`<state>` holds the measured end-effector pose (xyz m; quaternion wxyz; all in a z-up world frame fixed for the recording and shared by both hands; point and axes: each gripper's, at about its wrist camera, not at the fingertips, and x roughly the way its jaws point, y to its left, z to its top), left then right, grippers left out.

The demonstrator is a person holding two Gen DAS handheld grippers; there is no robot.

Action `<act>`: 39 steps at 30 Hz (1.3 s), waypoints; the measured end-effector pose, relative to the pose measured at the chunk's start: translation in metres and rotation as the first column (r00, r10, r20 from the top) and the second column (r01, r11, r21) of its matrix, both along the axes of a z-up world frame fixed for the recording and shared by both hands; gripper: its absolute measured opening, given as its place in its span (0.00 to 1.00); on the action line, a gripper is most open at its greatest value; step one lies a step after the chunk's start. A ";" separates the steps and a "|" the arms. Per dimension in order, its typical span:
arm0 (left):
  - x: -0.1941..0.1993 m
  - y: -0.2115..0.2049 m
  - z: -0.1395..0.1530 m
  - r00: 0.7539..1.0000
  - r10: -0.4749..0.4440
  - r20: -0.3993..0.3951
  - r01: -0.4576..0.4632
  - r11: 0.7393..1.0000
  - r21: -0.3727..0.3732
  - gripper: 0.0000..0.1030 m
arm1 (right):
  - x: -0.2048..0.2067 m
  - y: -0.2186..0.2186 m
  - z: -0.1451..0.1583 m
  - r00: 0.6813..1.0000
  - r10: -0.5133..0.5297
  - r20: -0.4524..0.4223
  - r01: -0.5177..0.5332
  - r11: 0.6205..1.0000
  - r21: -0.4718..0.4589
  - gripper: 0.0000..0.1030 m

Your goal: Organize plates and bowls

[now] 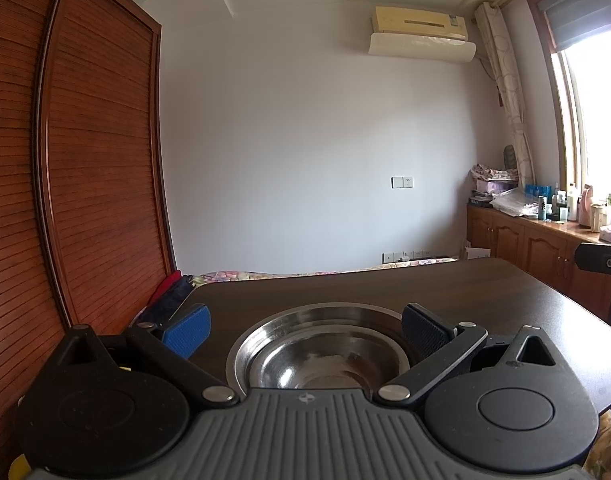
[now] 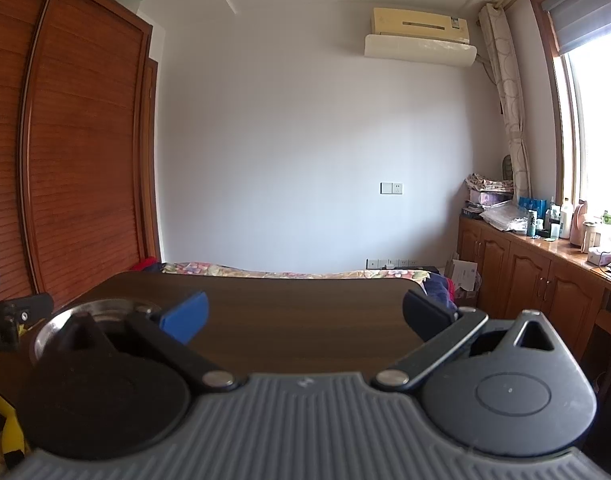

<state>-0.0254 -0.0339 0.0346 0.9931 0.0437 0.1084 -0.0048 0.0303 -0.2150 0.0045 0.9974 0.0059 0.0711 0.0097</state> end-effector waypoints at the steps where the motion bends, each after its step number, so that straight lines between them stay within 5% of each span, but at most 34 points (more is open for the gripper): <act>1: 0.000 0.000 0.000 1.000 0.000 -0.001 0.000 1.000 0.001 1.00 | 0.001 0.000 0.000 1.000 0.000 -0.001 0.000 1.000 0.000 1.00; 39: 0.002 -0.001 -0.002 1.000 0.004 -0.003 -0.004 1.000 0.006 1.00 | 0.003 -0.001 -0.005 1.000 -0.005 -0.006 0.005 1.000 0.004 1.00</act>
